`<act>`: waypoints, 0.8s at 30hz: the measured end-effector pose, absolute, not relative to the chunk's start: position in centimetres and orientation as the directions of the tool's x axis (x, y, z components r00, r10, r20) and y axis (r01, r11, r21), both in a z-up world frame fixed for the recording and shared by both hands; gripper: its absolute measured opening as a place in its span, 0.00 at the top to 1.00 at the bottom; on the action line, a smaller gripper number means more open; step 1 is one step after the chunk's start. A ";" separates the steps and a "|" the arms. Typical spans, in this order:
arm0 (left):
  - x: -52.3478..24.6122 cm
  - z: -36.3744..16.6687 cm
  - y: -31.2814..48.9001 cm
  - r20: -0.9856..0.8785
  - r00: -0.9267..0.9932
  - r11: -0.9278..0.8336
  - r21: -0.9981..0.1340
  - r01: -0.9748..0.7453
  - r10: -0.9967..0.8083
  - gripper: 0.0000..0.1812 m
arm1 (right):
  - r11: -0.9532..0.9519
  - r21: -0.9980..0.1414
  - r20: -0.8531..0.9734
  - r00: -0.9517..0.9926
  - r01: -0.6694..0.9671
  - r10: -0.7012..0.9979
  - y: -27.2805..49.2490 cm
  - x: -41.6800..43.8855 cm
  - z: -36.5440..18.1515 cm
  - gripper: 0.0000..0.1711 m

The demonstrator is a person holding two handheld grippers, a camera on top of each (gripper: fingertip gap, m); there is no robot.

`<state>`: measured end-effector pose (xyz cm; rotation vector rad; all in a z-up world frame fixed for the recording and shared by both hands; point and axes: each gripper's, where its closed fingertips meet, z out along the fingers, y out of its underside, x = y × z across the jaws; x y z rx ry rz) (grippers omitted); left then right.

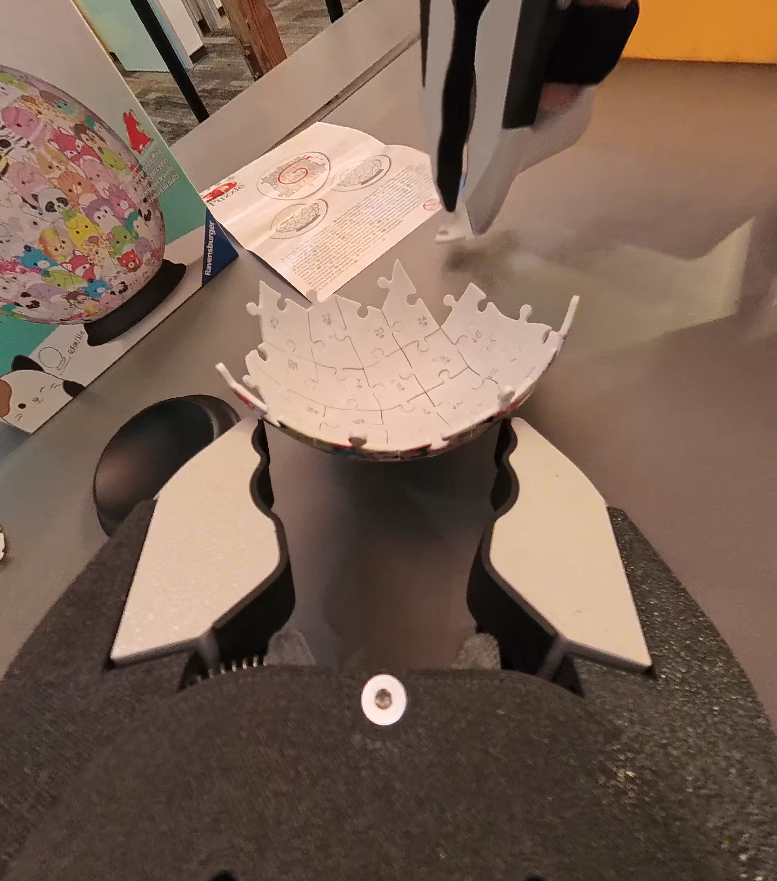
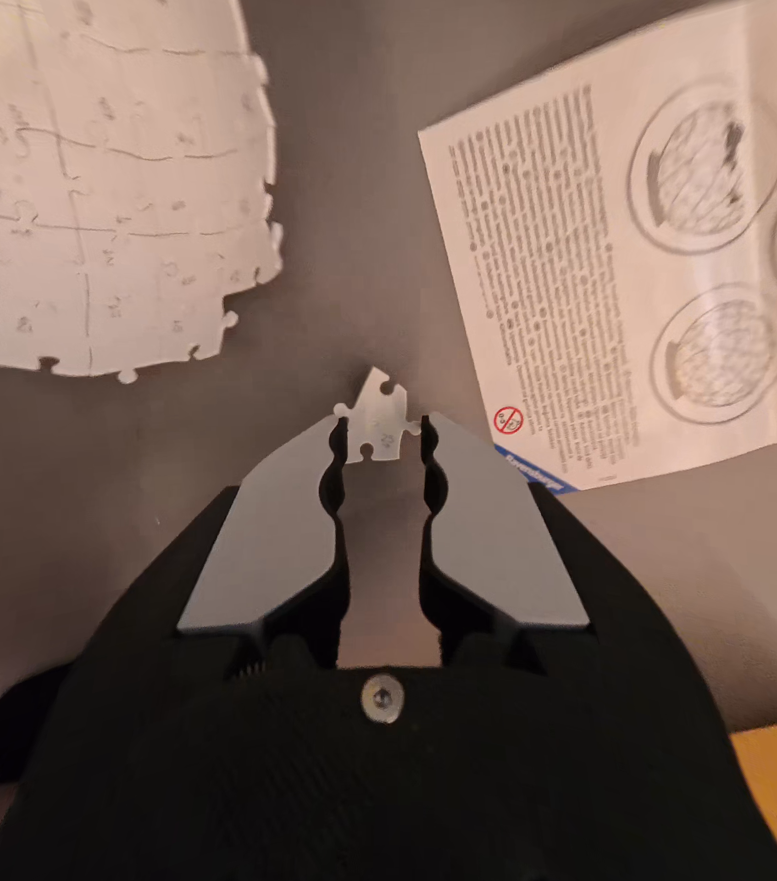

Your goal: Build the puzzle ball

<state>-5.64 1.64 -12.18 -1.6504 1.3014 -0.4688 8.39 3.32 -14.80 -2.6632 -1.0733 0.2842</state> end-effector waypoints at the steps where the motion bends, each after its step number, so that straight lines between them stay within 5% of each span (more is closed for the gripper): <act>1: -5.6 -12.1 1.6 -0.247 0.361 0.017 -0.845 -0.535 -0.900 0.50 | -0.722 -0.289 -0.102 0.730 0.628 0.676 3.2 8.6 -15.3 0.82; 7: -5.4 -12.1 1.5 -0.249 0.362 0.019 -0.845 -0.534 -0.898 0.50 | -0.773 -0.303 -0.098 0.788 0.558 0.607 3.3 9.2 -15.4 0.76; 17: -5.5 -12.0 1.8 -0.235 0.378 0.004 -0.853 -0.523 -0.896 0.50 | -0.668 -0.639 -0.051 0.846 0.381 0.530 5.3 8.0 -10.6 0.81; 24: -5.3 -11.9 1.8 -0.240 0.378 0.007 -0.852 -0.523 -0.894 0.50 | -0.735 -0.541 -0.133 0.821 0.409 0.555 2.9 9.6 -13.7 0.88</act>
